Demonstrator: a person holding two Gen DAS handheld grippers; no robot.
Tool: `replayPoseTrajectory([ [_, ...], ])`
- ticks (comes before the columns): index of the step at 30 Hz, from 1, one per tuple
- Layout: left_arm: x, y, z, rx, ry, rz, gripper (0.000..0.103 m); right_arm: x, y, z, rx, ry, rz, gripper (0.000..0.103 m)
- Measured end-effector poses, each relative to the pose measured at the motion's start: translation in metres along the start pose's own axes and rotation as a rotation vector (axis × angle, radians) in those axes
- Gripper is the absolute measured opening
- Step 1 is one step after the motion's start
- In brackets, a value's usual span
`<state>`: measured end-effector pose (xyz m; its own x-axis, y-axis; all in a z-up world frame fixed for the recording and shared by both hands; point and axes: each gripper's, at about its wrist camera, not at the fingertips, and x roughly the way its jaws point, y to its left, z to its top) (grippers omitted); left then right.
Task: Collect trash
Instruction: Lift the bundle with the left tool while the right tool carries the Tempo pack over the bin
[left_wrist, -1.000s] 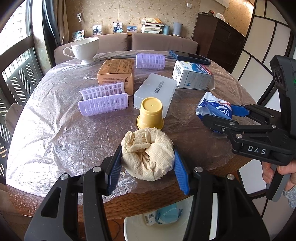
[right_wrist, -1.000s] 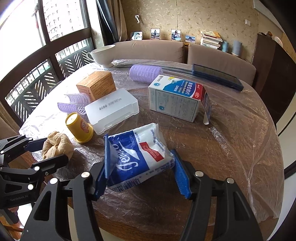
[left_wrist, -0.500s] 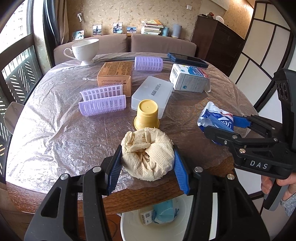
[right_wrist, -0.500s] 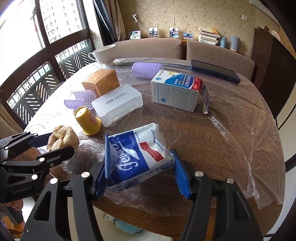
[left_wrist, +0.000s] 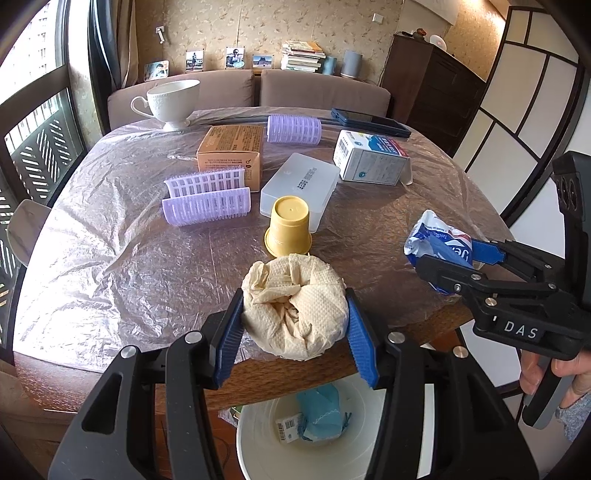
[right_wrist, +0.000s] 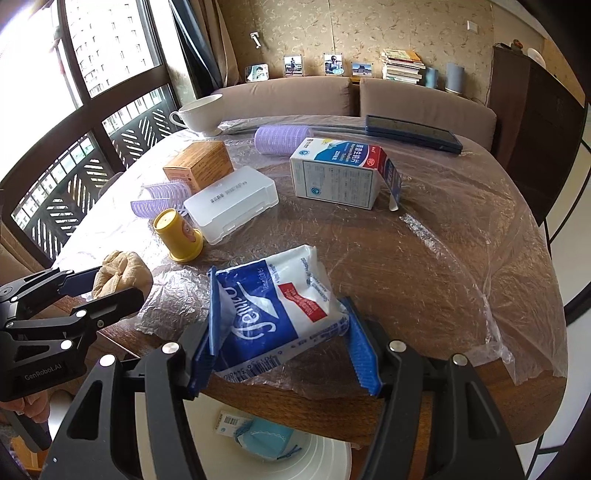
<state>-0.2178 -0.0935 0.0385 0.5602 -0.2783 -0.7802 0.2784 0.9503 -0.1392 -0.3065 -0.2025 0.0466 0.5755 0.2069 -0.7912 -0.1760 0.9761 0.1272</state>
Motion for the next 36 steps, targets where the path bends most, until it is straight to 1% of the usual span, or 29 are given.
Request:
replayPoseTrajectory([
  [16, -0.014, 0.001, -0.01, 0.008, -0.008, -0.027, 0.053, -0.014, 0.01, -0.018, 0.029, 0.01, -0.005, 0.061],
  [27, -0.022, -0.001, -0.019, 0.065, -0.011, -0.072, 0.053, -0.027, 0.023, -0.033, 0.058, -0.003, -0.032, 0.061],
  [30, -0.023, -0.003, -0.021, 0.079, -0.012, -0.07, 0.053, -0.033, 0.024, -0.04, 0.069, -0.007, -0.037, 0.061],
  [36, -0.031, -0.008, -0.031, 0.064, -0.017, -0.043, 0.053, -0.038, 0.023, -0.05, 0.064, -0.009, -0.017, 0.061],
])
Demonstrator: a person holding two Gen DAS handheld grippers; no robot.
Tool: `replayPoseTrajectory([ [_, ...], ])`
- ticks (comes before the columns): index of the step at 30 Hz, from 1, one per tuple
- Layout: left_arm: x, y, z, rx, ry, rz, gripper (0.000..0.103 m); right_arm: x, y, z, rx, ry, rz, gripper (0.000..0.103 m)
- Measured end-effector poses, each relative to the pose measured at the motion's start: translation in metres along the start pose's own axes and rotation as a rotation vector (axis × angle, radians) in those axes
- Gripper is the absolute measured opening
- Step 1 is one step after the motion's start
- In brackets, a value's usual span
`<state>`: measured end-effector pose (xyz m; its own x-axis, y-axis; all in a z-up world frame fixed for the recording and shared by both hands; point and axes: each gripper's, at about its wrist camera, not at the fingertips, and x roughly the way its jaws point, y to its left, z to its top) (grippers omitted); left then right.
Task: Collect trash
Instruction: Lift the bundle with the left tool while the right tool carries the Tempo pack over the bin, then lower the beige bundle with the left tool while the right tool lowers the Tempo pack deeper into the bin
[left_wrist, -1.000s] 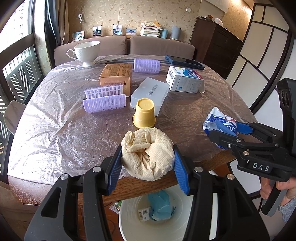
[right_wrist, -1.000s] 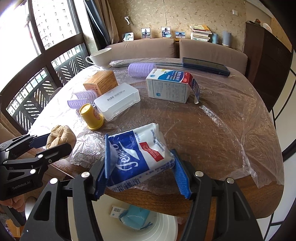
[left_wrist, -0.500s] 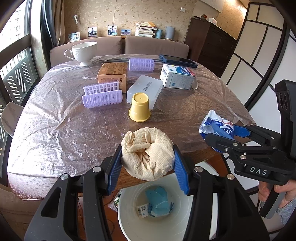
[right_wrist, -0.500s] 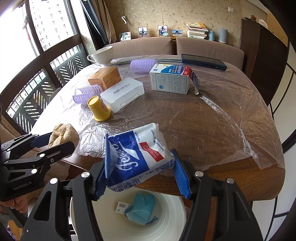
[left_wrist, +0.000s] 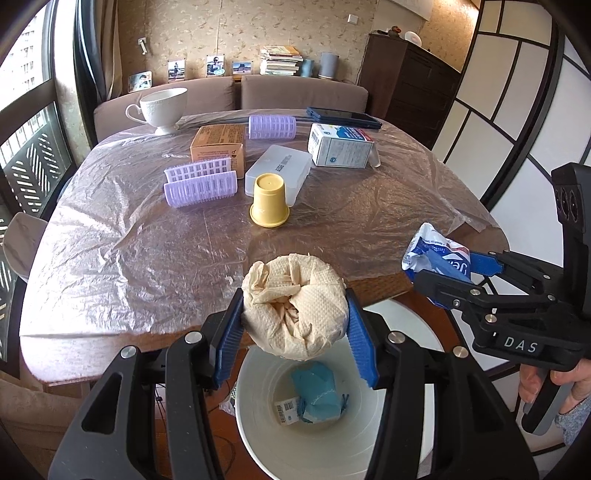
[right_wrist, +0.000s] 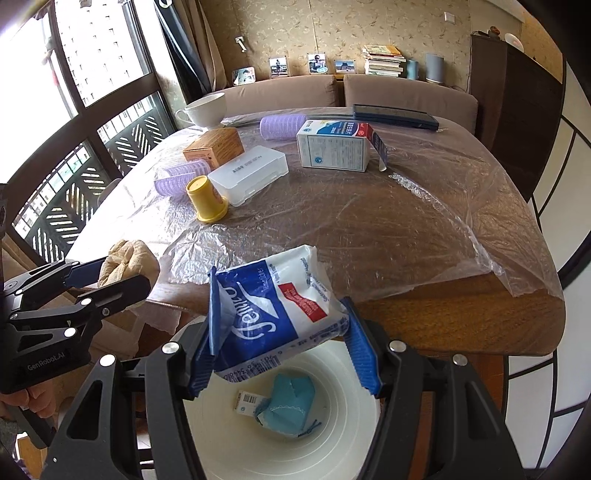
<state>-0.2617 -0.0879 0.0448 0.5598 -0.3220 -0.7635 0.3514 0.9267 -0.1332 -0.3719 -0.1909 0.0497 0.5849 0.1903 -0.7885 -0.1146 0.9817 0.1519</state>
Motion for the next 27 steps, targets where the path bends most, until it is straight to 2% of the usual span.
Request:
replayPoseTrajectory([
  [7, -0.009, -0.017, -0.018, -0.06, 0.0, 0.046, 0.053, -0.015, -0.007, -0.014, -0.051, 0.0, 0.044, 0.06],
  [15, -0.018, -0.046, -0.05, -0.103, 0.014, 0.084, 0.053, -0.036, -0.016, -0.049, -0.102, 0.028, 0.077, 0.06],
  [27, -0.03, -0.056, -0.075, -0.095, 0.037, 0.062, 0.053, -0.052, -0.01, -0.085, -0.079, 0.047, 0.085, 0.061],
])
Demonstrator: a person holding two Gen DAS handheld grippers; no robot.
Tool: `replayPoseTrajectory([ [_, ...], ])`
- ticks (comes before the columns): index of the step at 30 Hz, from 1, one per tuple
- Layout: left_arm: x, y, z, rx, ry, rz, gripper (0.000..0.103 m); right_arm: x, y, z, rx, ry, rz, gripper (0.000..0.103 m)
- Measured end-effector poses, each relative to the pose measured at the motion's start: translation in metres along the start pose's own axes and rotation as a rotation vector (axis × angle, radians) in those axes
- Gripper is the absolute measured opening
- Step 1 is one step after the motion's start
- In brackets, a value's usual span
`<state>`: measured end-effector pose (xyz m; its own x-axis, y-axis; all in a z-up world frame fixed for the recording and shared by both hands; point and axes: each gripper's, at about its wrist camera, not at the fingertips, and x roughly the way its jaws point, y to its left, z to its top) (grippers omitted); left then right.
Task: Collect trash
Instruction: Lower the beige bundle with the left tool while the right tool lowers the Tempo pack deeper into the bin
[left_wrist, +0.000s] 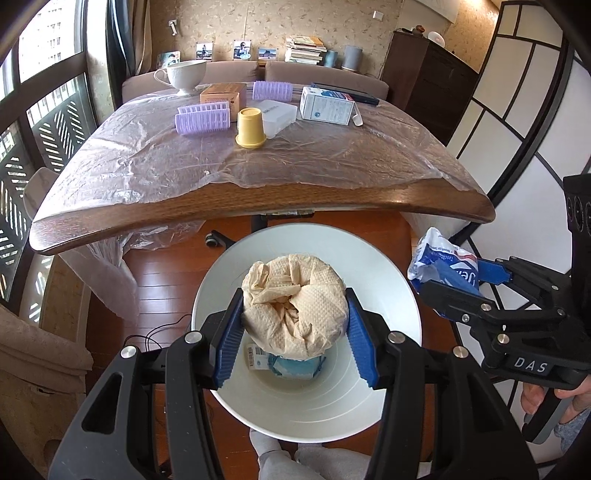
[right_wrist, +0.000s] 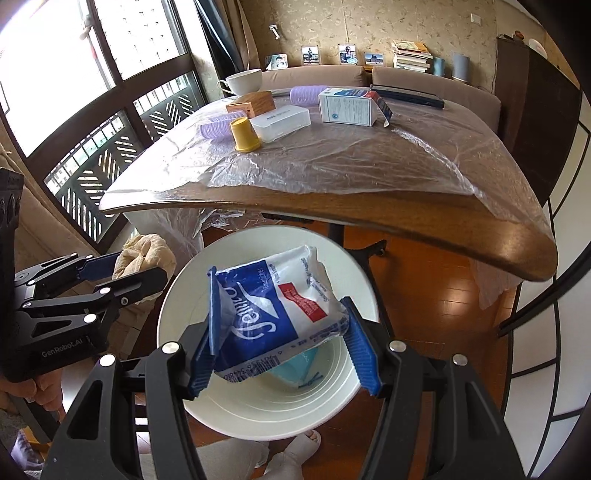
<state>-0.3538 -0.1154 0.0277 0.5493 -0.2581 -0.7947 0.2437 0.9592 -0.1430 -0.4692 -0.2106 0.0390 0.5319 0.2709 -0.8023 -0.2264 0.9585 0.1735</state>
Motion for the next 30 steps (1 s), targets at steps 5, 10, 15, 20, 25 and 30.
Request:
replayPoseTrajectory([
  [5, -0.001, 0.006, -0.007, 0.007, 0.02, -0.012, 0.053, 0.001, 0.008, -0.005, 0.022, 0.015, -0.007, 0.06],
  [10, 0.005, 0.013, -0.015, 0.014, 0.046, -0.017, 0.053, 0.011, 0.015, -0.01, 0.052, 0.036, -0.014, 0.061],
  [15, 0.012, 0.017, -0.022, 0.025, 0.077, -0.023, 0.053, 0.022, 0.019, -0.017, 0.061, 0.063, -0.029, 0.061],
  [20, 0.021, 0.019, -0.025, 0.044, 0.1, -0.03, 0.053, 0.034, 0.019, -0.024, 0.077, 0.092, -0.047, 0.061],
  [25, 0.034, 0.021, -0.03, 0.062, 0.134, -0.037, 0.053, 0.045, 0.019, -0.03, 0.083, 0.122, -0.064, 0.061],
  [30, 0.048, 0.024, -0.035, 0.082, 0.172, -0.033, 0.053, 0.057, 0.016, -0.035, 0.098, 0.15, -0.078, 0.061],
])
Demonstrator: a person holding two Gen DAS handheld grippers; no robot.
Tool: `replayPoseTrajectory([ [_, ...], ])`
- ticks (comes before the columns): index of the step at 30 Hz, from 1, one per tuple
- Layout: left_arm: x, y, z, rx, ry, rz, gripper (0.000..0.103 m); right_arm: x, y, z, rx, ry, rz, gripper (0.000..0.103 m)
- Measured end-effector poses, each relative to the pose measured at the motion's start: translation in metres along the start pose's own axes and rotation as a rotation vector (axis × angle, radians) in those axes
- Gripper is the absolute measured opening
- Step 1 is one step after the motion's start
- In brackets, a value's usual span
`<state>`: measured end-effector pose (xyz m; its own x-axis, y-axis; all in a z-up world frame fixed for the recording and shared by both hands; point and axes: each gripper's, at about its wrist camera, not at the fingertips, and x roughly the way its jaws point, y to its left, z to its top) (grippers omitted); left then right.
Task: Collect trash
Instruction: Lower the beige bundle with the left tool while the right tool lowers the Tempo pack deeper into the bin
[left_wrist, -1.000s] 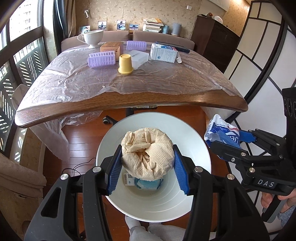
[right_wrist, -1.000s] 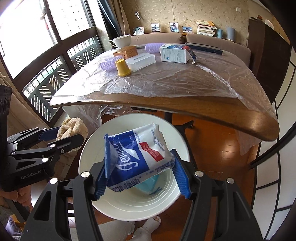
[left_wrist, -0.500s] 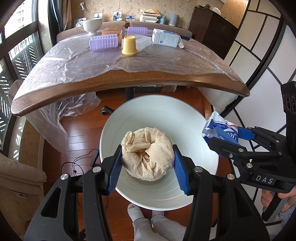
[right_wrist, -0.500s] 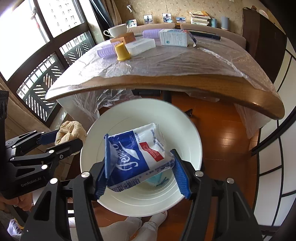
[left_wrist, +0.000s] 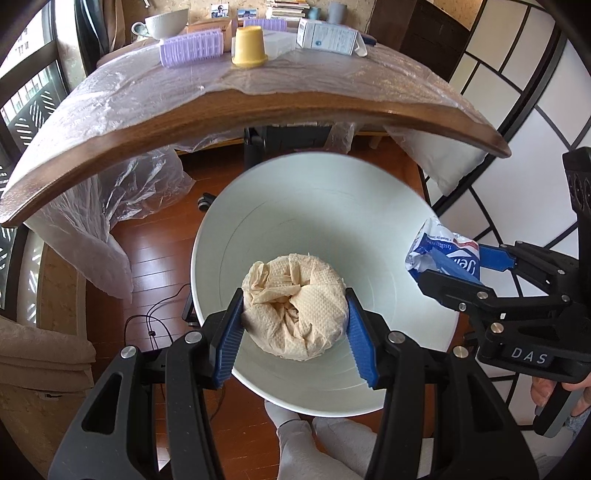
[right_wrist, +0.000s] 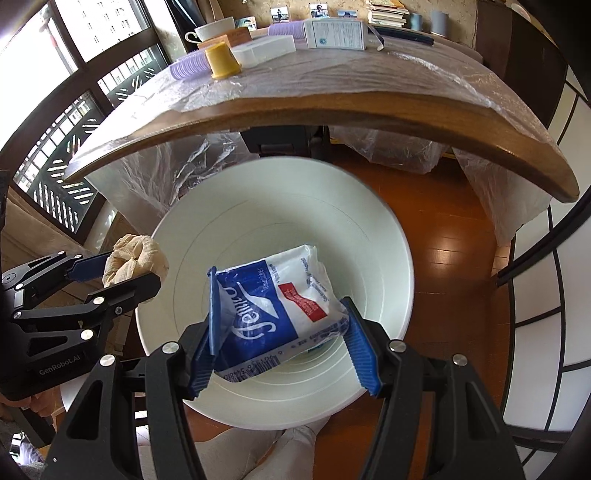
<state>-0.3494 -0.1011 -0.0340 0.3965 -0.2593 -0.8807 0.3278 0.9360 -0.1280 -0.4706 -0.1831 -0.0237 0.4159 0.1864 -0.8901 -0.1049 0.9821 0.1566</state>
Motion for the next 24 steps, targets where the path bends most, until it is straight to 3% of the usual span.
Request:
replayPoseTrajectory([
  [12, 0.028, 0.007, -0.002, 0.006, 0.069, 0.006, 0.053, 0.028, -0.002, 0.0, -0.007, 0.06, -0.019, 0.061],
  [24, 0.037, 0.007, 0.003, 0.012, 0.083, 0.008, 0.053, 0.035, -0.005, 0.005, -0.009, 0.07, -0.027, 0.06],
])
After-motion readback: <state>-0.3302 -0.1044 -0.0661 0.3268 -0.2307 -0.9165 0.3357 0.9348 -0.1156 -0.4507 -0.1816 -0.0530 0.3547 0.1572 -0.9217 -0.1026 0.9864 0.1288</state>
